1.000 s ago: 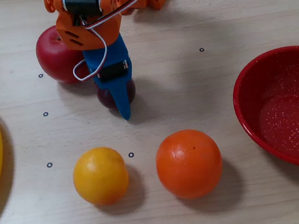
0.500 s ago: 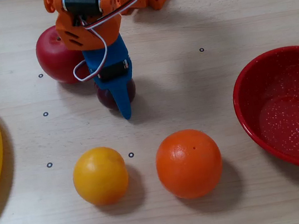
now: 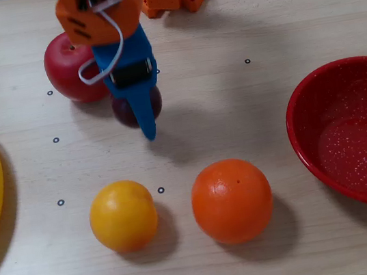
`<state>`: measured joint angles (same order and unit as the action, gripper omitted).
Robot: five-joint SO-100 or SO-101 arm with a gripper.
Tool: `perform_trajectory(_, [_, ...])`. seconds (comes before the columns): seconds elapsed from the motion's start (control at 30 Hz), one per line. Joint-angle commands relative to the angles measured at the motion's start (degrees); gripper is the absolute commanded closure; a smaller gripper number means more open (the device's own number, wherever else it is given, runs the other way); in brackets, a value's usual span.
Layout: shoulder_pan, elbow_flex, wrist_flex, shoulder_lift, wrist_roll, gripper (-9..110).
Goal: Put plum in the red bowl.
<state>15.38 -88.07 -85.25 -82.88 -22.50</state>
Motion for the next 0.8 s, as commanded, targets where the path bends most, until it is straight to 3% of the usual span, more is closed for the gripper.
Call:
perform_trajectory(0.0, [-3.16,6.50,-2.90,-10.11,0.35,102])
perform_trajectory(0.43, [-3.69,8.88,-7.56,-16.52,0.70,102])
perform_trajectory(0.77, [-11.43,20.21,-10.72,-18.72,4.92,102])
